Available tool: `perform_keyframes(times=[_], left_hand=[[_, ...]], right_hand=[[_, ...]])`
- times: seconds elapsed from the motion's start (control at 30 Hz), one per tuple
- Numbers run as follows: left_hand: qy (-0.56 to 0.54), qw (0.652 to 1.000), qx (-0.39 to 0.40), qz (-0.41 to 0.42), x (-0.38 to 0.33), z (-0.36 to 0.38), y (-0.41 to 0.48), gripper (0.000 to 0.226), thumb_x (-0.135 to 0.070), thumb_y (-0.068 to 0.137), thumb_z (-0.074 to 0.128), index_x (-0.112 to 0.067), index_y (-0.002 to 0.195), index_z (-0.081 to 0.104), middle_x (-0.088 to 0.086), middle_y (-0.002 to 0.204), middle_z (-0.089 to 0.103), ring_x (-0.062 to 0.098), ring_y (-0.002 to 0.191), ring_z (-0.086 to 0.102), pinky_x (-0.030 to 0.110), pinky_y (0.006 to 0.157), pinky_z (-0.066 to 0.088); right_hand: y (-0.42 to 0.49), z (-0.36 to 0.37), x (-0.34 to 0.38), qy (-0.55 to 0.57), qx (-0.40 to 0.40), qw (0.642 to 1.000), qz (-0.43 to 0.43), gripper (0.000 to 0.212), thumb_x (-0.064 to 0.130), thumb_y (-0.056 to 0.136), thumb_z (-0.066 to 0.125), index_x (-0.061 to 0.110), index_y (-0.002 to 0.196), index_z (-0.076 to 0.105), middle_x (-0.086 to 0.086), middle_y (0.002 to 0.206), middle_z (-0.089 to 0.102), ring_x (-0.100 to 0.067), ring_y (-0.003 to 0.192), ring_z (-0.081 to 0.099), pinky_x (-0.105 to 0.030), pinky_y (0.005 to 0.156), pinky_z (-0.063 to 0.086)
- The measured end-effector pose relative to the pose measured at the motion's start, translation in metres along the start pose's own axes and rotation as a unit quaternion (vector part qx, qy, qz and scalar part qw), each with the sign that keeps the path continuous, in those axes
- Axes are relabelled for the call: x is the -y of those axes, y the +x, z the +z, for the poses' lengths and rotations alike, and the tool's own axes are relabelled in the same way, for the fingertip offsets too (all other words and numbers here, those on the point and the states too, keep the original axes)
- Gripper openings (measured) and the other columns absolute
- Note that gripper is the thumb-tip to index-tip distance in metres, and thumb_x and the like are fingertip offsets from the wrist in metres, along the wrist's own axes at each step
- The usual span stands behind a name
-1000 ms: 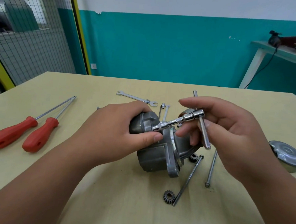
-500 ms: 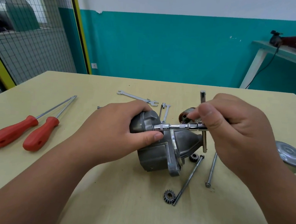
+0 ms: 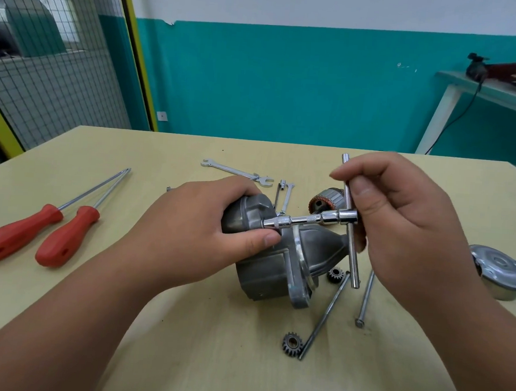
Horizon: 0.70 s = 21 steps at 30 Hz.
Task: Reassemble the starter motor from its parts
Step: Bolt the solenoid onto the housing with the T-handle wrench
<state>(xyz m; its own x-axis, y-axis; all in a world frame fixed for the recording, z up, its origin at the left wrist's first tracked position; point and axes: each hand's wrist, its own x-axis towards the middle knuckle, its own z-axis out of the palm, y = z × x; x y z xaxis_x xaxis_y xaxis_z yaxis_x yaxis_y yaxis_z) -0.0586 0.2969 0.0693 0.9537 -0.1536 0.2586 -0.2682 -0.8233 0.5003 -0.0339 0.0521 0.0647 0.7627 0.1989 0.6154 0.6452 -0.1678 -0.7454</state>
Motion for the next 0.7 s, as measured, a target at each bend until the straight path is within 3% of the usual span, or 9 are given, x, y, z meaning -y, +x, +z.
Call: perform_keyframes(times=[0.17, 0.33, 0.43, 0.57, 0.7], left_hand=[[-0.013, 1.0, -0.004, -0.006, 0.003, 0.001, 0.001, 0.058, -0.089, 0.068, 0.05, -0.048, 0.107, 0.061, -0.031, 0.102, 0.066, 0.0, 0.089, 0.063, 0.041, 0.078, 0.057], [-0.023, 1.0, -0.004, -0.012, 0.005, 0.001, 0.001, 0.057, -0.09, 0.068, 0.05, -0.049, 0.105, 0.061, -0.03, 0.1, 0.067, 0.0, 0.089, 0.064, 0.042, 0.078, 0.058], [-0.022, 1.0, -0.004, -0.009, 0.005, 0.001, 0.001, 0.057, -0.091, 0.068, 0.049, -0.049, 0.105, 0.061, -0.031, 0.101, 0.066, 0.001, 0.089, 0.063, 0.042, 0.078, 0.057], [-0.02, 1.0, -0.004, -0.005, 0.004, 0.0, 0.001, 0.057, -0.09, 0.068, 0.049, -0.049, 0.105, 0.061, -0.033, 0.101, 0.066, -0.001, 0.091, 0.063, 0.041, 0.077, 0.057], [-0.015, 1.0, -0.001, -0.003, 0.004, 0.0, 0.001, 0.058, -0.091, 0.069, 0.048, -0.049, 0.107, 0.061, -0.033, 0.103, 0.065, -0.002, 0.092, 0.062, 0.041, 0.078, 0.057]], right_hand=[[-0.002, -0.002, -0.007, 0.053, 0.042, 0.998, 0.01, 0.036, 0.013, 0.103, 0.044, 0.034, 0.103, 0.074, -0.009, 0.088, 0.063, -0.031, 0.076, 0.061, -0.032, 0.062, 0.06], [-0.001, -0.005, -0.012, 0.049, 0.083, 0.995, -0.008, 0.048, -0.008, 0.101, 0.047, 0.03, 0.121, 0.067, 0.003, 0.104, 0.075, -0.017, 0.096, 0.073, -0.022, 0.078, 0.06], [0.001, -0.01, -0.016, -0.032, 0.079, 0.996, -0.032, 0.049, -0.002, 0.097, 0.061, 0.039, 0.123, 0.068, 0.005, 0.104, 0.073, -0.02, 0.1, 0.07, -0.033, 0.085, 0.06], [0.004, -0.016, -0.018, -0.14, 0.058, 0.985, -0.08, 0.049, 0.003, 0.092, 0.074, 0.041, 0.121, 0.068, 0.005, 0.105, 0.055, -0.016, 0.097, 0.056, -0.017, 0.081, 0.046], [0.004, -0.015, -0.016, -0.184, 0.04, 0.977, -0.099, 0.031, 0.02, 0.091, 0.072, 0.038, 0.116, 0.07, 0.004, 0.106, 0.054, -0.016, 0.104, 0.054, -0.02, 0.085, 0.043]])
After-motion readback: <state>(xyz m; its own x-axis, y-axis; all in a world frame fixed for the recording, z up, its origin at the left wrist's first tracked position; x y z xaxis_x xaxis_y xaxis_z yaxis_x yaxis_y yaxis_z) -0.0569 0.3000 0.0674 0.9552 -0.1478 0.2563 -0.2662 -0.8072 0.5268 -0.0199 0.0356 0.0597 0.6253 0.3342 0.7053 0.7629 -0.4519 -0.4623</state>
